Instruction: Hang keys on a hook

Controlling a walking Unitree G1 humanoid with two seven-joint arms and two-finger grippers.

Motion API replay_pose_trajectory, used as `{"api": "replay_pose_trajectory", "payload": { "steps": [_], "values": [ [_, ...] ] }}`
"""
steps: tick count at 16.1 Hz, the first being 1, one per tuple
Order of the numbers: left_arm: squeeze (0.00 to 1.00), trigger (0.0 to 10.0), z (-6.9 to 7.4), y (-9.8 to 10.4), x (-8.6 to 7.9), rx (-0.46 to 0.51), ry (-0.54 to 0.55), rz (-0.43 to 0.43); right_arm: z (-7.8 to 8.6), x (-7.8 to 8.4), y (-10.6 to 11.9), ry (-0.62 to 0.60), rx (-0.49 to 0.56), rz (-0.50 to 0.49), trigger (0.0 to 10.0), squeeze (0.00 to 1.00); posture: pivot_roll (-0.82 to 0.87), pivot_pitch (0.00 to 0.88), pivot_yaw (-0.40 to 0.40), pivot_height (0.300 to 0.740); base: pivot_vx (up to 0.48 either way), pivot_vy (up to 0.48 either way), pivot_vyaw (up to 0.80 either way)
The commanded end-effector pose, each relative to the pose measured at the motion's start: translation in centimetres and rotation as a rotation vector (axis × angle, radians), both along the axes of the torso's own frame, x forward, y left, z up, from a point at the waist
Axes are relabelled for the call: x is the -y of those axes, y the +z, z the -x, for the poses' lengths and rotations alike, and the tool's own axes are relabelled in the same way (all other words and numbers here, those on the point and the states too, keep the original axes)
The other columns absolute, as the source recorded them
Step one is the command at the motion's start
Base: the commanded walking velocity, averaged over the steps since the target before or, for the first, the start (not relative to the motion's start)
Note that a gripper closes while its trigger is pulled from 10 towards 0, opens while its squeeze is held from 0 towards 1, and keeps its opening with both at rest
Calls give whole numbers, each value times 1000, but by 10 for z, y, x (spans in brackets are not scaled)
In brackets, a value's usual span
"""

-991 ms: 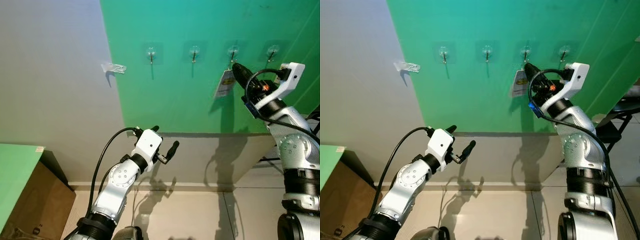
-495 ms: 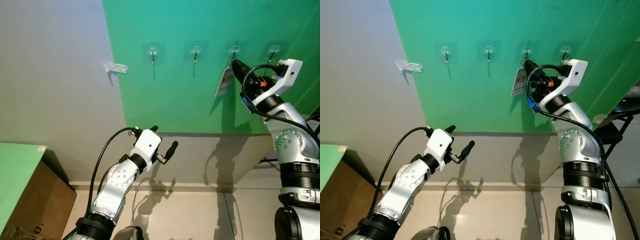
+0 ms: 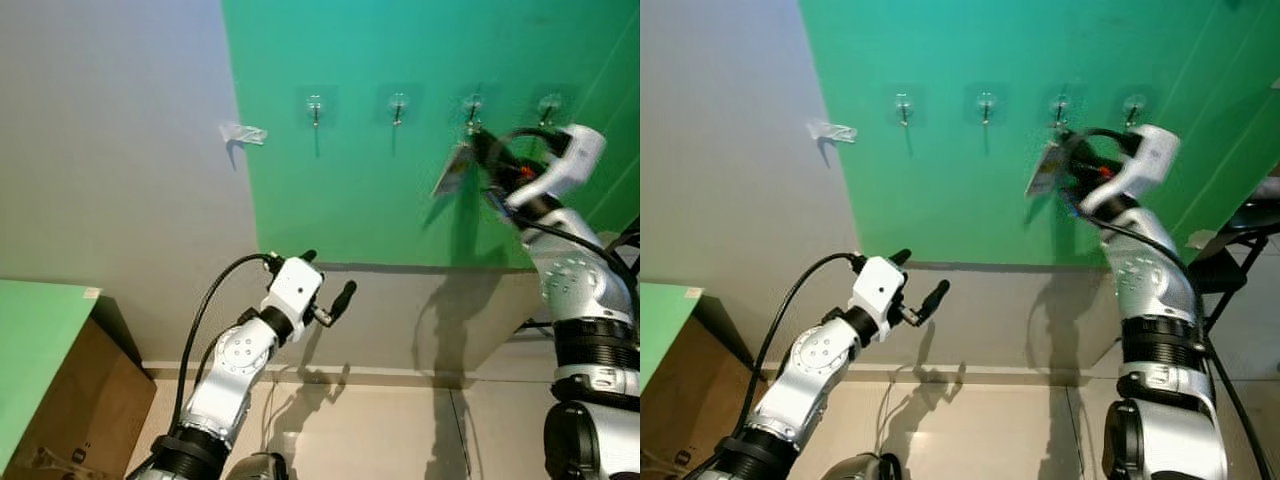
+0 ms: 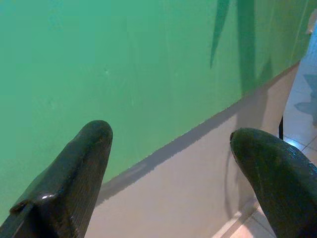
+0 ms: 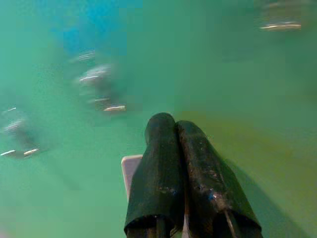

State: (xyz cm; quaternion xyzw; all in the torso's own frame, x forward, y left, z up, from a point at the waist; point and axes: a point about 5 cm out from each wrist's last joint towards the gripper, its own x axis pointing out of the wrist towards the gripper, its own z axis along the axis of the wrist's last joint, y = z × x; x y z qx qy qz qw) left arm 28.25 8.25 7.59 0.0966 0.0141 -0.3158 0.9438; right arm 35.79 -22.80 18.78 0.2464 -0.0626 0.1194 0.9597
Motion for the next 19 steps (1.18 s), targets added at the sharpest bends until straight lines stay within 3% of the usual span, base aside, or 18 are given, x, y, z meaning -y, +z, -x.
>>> {"api": "replay_pose_trajectory", "payload": {
  "steps": [1,3,5,7,14,19],
  "values": [
    [0,10000,1,2,3,1,-16,3,2,11,-2,-49,-16,-37,0,0,-62,60,19,740,0,0,0],
    [0,10000,1,2,3,1,-17,3,2,12,-2,-62,-21,-88,0,0,-63,60,19,740,0,0,0],
    [0,10000,1,2,3,0,-18,2,1,12,-1,-72,-18,-74,0,0,-65,61,21,740,0,0,0],
    [0,10000,1,2,3,0,-19,2,1,7,1,-47,-5,-29,0,0,-63,62,20,740,0,0,0],
    [0,10000,3,1,2,-3,-14,3,16,-29,16,250,90,242,0,0,-59,67,14,740,0,0,0],
    [0,10000,3,1,2,-3,-13,2,13,-21,38,152,179,233,0,0,-56,63,14,740,0,0,0]
  ]
}}
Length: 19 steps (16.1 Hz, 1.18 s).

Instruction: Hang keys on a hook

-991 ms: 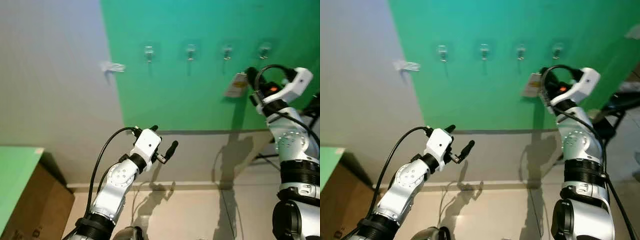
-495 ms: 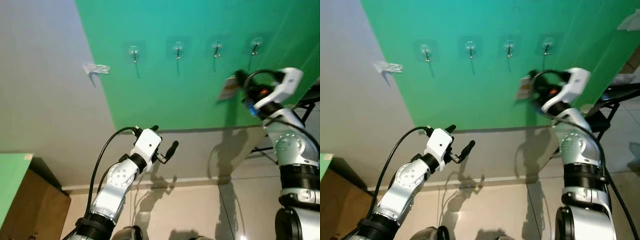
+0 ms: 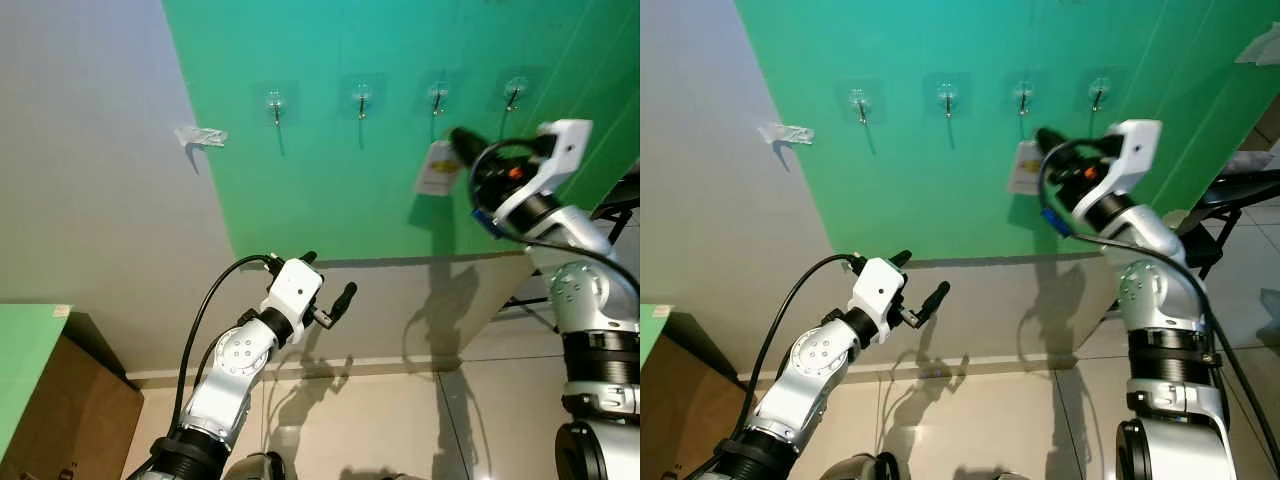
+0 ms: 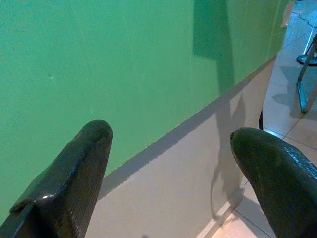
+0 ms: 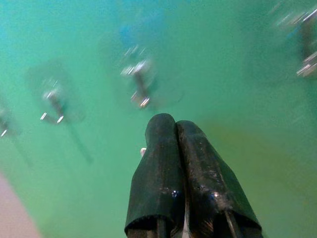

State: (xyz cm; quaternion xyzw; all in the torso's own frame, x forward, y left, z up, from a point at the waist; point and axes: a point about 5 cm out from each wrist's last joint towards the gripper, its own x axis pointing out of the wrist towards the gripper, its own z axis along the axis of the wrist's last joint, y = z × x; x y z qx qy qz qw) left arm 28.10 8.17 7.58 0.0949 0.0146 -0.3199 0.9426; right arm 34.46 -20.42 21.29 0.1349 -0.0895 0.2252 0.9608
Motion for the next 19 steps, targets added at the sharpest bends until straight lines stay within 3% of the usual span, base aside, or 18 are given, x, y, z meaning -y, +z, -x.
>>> {"api": "replay_pose_trajectory", "payload": {
  "steps": [1,10,19],
  "values": [
    [0,10000,1,1,1,1,-5,-1,0,4,15,-22,58,-3,0,0,-55,62,15,740,0,0,0],
    [0,10000,0,3,0,7,-11,-7,6,-18,15,110,72,43,0,0,-47,55,21,740,0,0,0],
    [0,10000,1,3,0,6,-6,-3,-4,-9,23,11,113,31,0,0,-45,64,20,740,0,0,0]
  ]
}}
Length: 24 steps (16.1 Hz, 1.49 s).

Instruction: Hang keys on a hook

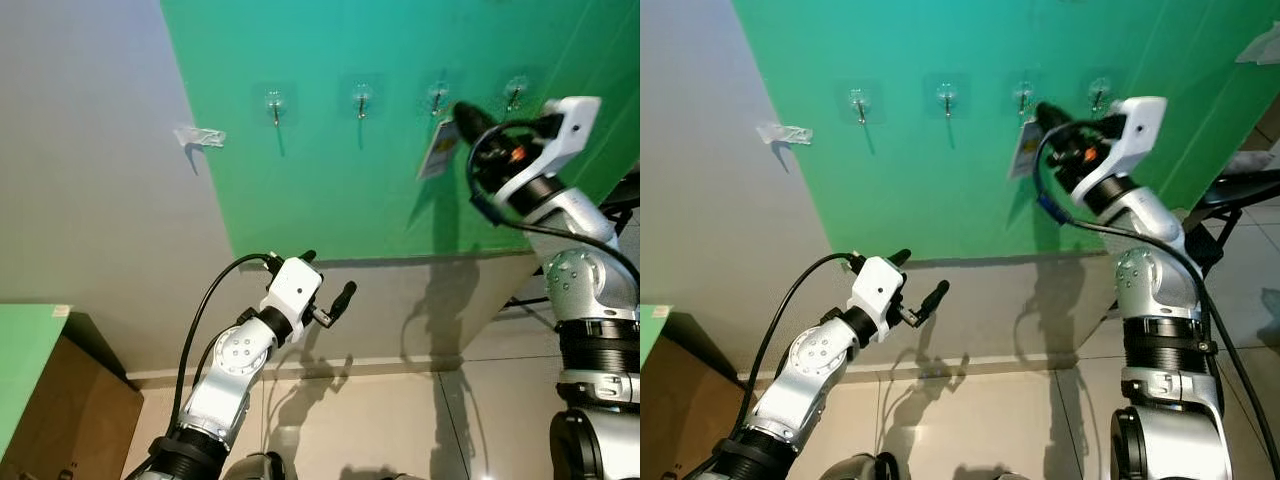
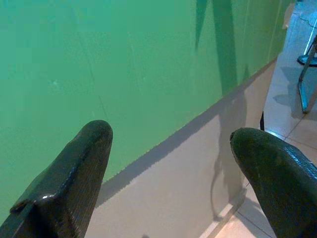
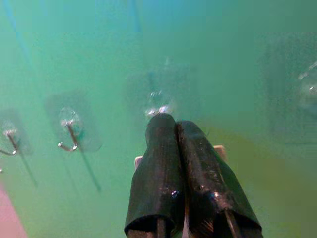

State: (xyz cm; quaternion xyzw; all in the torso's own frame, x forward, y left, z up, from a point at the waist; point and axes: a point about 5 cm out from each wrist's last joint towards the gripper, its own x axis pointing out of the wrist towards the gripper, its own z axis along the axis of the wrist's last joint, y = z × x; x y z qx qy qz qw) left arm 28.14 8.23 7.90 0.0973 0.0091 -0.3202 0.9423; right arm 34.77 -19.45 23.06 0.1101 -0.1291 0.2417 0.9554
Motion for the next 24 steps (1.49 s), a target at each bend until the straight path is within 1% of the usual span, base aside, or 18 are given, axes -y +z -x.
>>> {"api": "replay_pose_trajectory", "payload": {
  "steps": [1,4,6,9,11,15,20,21,24],
  "values": [
    [0,10000,2,-1,1,-6,-4,-2,0,-1,6,6,26,4,0,0,-45,64,20,740,0,0,0],
    [0,10000,2,-1,1,-7,-4,-3,-1,-4,6,19,29,11,0,0,-47,65,21,740,0,0,0],
    [0,10000,1,-1,1,-8,-4,-3,4,-10,2,79,15,43,0,0,-48,66,20,740,0,0,0],
    [0,10000,1,-1,1,-9,-3,-3,4,-8,-1,62,6,44,0,0,-49,65,20,740,0,0,0],
    [0,10000,0,-1,0,-9,-4,-4,0,-5,1,17,7,33,0,0,-48,65,22,740,0,0,0],
    [0,10000,1,-1,0,-9,-3,-4,-1,-6,3,10,21,48,0,0,-46,66,21,740,0,0,0],
    [0,10000,2,-2,1,-10,-3,-2,-7,-7,9,-56,52,72,0,0,-51,68,23,740,0,0,0],
    [0,10000,2,-2,1,-10,-4,-1,-7,-7,10,-61,54,74,0,0,-51,68,23,740,0,0,0],
    [0,10000,2,-2,2,-10,-3,0,-7,-15,10,-27,62,94,0,0,-49,66,21,740,0,0,0]
  ]
}}
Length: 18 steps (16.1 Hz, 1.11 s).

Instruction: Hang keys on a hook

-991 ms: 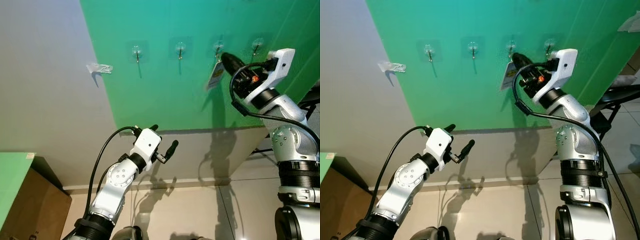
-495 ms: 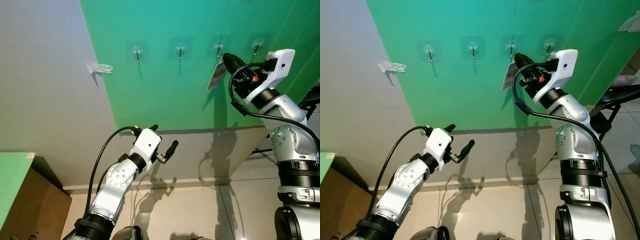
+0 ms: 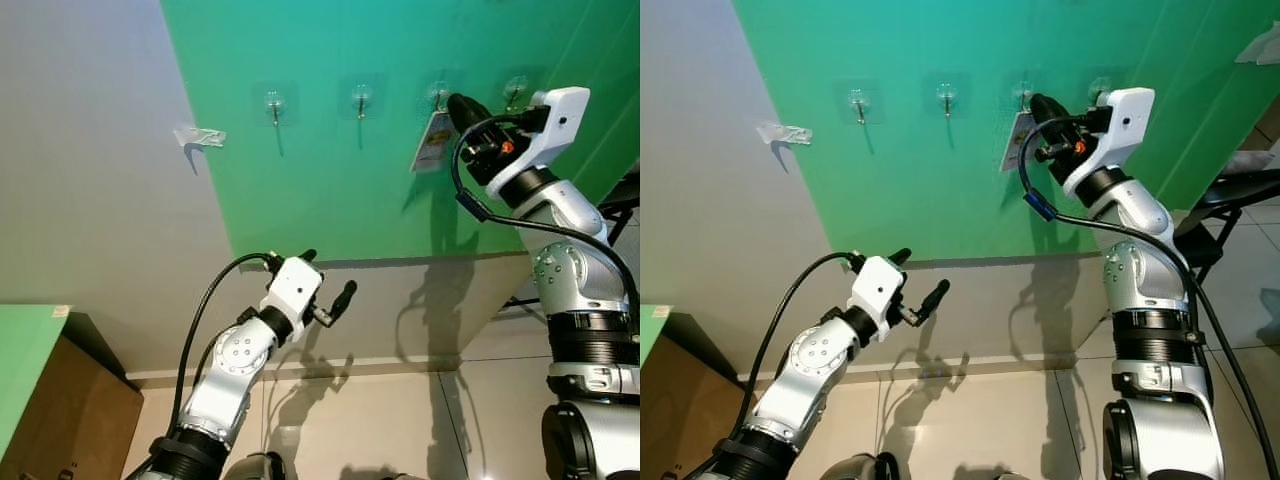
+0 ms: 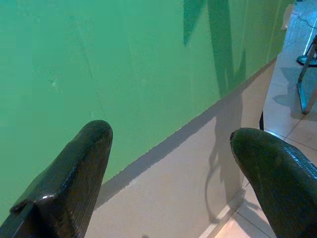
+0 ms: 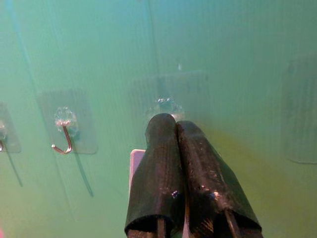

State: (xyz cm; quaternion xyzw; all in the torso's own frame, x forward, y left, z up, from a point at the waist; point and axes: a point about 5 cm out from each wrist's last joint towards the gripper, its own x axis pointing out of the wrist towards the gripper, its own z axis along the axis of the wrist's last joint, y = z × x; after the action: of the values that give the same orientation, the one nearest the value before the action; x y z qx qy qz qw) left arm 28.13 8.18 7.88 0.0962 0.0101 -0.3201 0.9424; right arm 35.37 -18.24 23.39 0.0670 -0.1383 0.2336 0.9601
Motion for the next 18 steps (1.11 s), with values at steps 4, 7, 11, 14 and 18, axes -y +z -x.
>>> {"api": "replay_pose_trajectory", "payload": {
  "steps": [4,7,11,14,18],
  "values": [
    [0,10000,0,0,0,-5,-2,-3,8,-15,-11,122,-28,110,0,0,-46,58,19,740,0,0,0],
    [0,10000,-1,0,0,-4,-4,-4,10,-12,-18,122,-53,119,0,0,-48,55,19,740,0,0,0],
    [0,10000,-1,0,1,-3,-8,-5,6,-1,-14,54,-44,49,0,0,-48,53,22,740,0,0,0],
    [0,10000,0,0,1,-2,-8,-5,12,-7,-6,115,-1,36,0,0,-46,56,22,740,0,0,0],
    [0,10000,2,-1,2,-4,-7,-2,10,-2,1,86,16,3,0,0,-48,60,21,740,0,0,0]
  ]
}}
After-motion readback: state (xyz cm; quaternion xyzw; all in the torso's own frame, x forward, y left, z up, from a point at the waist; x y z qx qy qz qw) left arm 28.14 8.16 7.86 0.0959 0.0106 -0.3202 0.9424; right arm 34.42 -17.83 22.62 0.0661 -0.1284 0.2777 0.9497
